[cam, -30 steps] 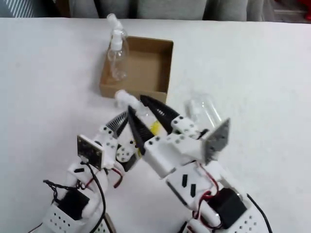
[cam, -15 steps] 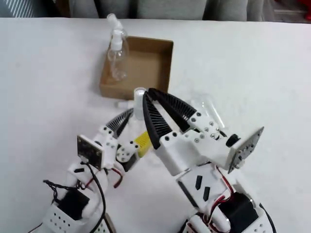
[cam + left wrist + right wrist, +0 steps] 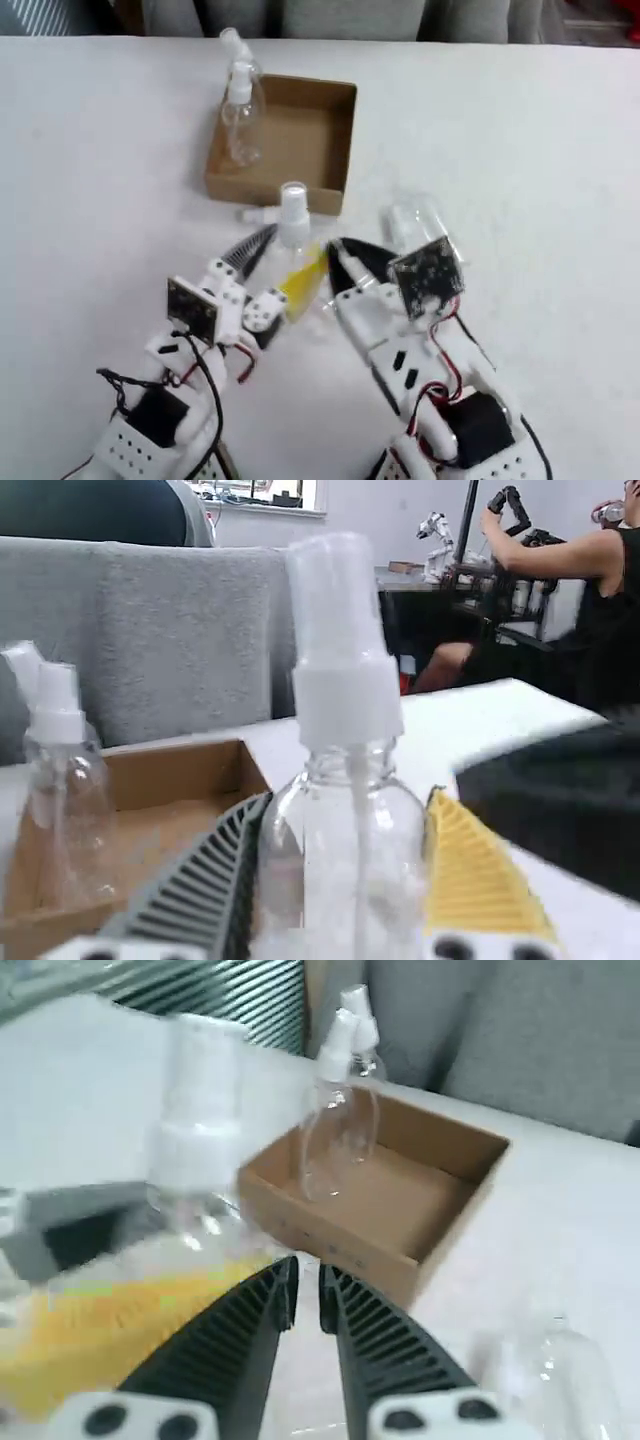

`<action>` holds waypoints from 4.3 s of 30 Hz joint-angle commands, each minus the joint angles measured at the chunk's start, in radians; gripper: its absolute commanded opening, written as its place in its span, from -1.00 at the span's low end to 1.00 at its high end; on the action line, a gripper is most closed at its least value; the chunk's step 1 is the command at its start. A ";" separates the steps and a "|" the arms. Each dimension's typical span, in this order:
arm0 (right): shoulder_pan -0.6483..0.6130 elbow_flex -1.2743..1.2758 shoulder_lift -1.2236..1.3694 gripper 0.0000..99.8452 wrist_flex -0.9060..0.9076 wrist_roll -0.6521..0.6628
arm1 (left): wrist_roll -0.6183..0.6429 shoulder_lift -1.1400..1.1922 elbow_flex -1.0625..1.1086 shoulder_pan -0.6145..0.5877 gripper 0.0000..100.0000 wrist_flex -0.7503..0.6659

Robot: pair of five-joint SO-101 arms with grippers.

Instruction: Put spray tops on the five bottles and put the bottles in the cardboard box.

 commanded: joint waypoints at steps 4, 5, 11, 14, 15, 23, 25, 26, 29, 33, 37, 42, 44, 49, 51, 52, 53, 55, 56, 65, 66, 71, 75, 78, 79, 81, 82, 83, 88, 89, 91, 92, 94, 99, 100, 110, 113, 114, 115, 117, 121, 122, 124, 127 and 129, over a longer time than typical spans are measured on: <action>0.234 0.339 -0.085 -0.97 -0.260 0.014 | -0.003 -0.019 -0.032 -0.191 -0.94 -0.229; 0.249 0.373 -0.099 -0.97 -0.291 0.014 | -0.003 -0.019 -0.049 -0.202 -0.94 -0.230; 0.289 0.486 -0.179 -0.97 -0.341 0.014 | -0.005 0.104 -0.236 -0.272 -0.94 -0.236; 0.289 0.517 -0.223 -0.97 -0.346 0.014 | -0.005 0.329 -0.410 -0.285 -0.94 -0.238; 0.289 0.526 -0.239 -0.97 -0.344 0.014 | -0.005 0.409 -0.468 -0.285 -0.94 -0.249; 0.291 0.548 -0.274 -0.97 -0.334 0.014 | -0.005 0.915 -0.683 -0.357 -0.94 -0.537; 0.291 0.548 -0.274 -0.97 -0.334 0.014 | -0.005 1.029 -0.681 -0.381 -0.94 -0.640; 0.291 0.548 -0.274 -0.97 -0.334 0.014 | -0.005 1.087 -0.681 -0.392 -0.94 -0.686; 0.291 0.548 -0.274 -0.97 -0.334 0.014 | -0.005 1.259 -0.689 -0.421 -0.94 -0.813; 0.291 0.548 -0.274 -0.97 -0.334 0.014 | -0.005 1.480 -0.695 -0.432 -0.94 -1.031; 0.291 0.548 -0.274 -0.97 -0.334 0.014 | -0.005 1.684 -0.735 -0.432 -0.94 -1.214; 0.291 0.548 -0.275 -0.97 -0.334 0.014 | -0.003 1.905 -0.825 -0.432 -0.95 -1.399; 0.291 0.548 -0.275 -0.97 -0.334 0.014 | -0.003 1.982 -0.864 -0.432 -0.96 -1.471; 0.291 0.548 -0.275 -0.97 -0.334 0.014 | -0.003 2.143 -0.957 -0.433 -0.96 -1.568; 0.291 0.548 -0.275 -0.97 -0.334 0.015 | -0.003 2.189 -0.980 -0.433 -0.96 -1.573; 0.291 0.548 -0.275 -0.97 -0.334 0.015 | -0.003 2.206 -0.991 -0.437 -0.96 -1.573; 0.291 0.548 -0.275 -0.97 -0.334 0.015 | -0.003 2.219 -1.002 -0.444 -0.96 -1.573; 0.291 0.548 -0.275 -0.97 -0.334 0.015 | -0.003 2.249 -1.028 -0.453 -0.96 -1.573; 0.291 0.548 -0.275 -0.97 -0.334 0.015 | -0.003 2.261 -1.039 -0.460 -0.96 -1.571; 0.291 0.548 -0.275 -0.97 -0.335 0.015 | -0.005 2.331 -1.045 -0.458 -0.95 -1.573; 0.291 0.548 -0.275 -0.97 -0.335 0.015 | -0.005 2.333 -1.045 -0.458 -0.95 -1.571; 0.291 0.548 -0.275 -0.97 -0.335 0.017 | -0.008 2.327 -1.005 -0.456 -0.95 -1.567; 0.291 0.548 -0.275 -0.97 -0.335 0.017 | -0.011 2.325 -0.980 -0.455 -0.95 -1.571; 0.292 0.548 -0.275 -0.97 -0.335 0.015 | -0.011 2.331 -0.979 -0.458 -0.95 -1.567; 0.294 0.548 -0.275 -0.97 -0.335 0.015 | -0.011 2.333 -0.976 -0.458 -0.95 -1.567; 0.308 0.548 -0.275 -0.97 -0.335 0.015 | -0.011 2.333 -0.974 -0.456 -0.95 -1.565; 0.312 0.548 -0.275 -0.97 -0.335 0.015 | -0.011 2.335 -0.973 -0.456 -0.95 -1.565; 0.314 0.548 -0.275 -0.97 -0.335 0.015 | -0.011 2.335 -0.973 -0.456 -0.95 -1.565; 0.317 0.548 -0.275 -0.97 -0.335 0.015 | -0.011 2.331 -0.964 -0.456 -0.95 -1.525; 0.317 0.548 -0.275 -0.97 -0.335 0.015 | -0.011 2.331 -0.964 -0.456 -0.95 -1.517; 0.317 0.548 -0.275 -0.97 -0.335 0.015 | -0.011 2.333 -0.964 -0.460 -0.95 -1.505; 0.317 0.548 -0.275 -0.97 -0.335 0.015 | -0.011 2.333 -0.967 -0.460 -0.95 -1.499; 0.317 0.548 -0.275 -0.97 -0.335 0.015 | -0.011 2.333 -0.968 -0.461 -0.95 -1.491; 0.317 0.548 -0.275 -0.97 -0.335 0.015 | -0.011 2.335 -0.961 -0.466 -0.95 -1.493; 0.317 0.548 -0.275 -0.97 -0.335 0.015 | -0.011 2.335 -0.959 -0.466 -0.95 -1.490; 0.317 0.548 -0.275 -0.97 -0.335 0.017 | -0.011 2.335 -0.916 -0.464 -0.95 -1.487; 0.317 0.548 -0.275 -0.97 -0.335 0.018 | -0.011 2.336 -0.916 -0.464 -0.95 -1.487; 0.317 0.548 -0.275 -0.97 -0.335 0.018 | -0.011 2.336 -0.916 -0.464 -0.95 -1.487; 0.317 0.548 -0.275 -0.97 -0.335 0.018 | -0.011 2.336 -0.916 -0.466 -0.95 -1.487; 0.317 0.548 -0.275 -0.97 -0.335 0.020 | -0.011 2.336 -0.914 -0.466 -0.95 -1.487; 0.317 0.548 -0.275 -0.97 -0.335 0.021 | -0.011 2.336 -0.914 -0.466 -0.95 -1.487; 0.317 0.548 -0.275 -0.97 -0.335 0.021 | -0.011 2.336 -0.914 -0.466 -0.95 -1.487; 0.317 0.548 -0.275 -0.97 -0.335 0.021 | -0.011 2.336 -0.914 -0.466 -0.95 -1.487; 0.317 0.548 -0.275 -0.97 -0.335 0.021 | -0.011 2.336 -0.914 -0.472 -0.94 -1.487; 0.317 0.548 -0.275 -0.97 -0.335 0.021 | -0.006 2.335 -0.914 -0.478 -0.88 -1.487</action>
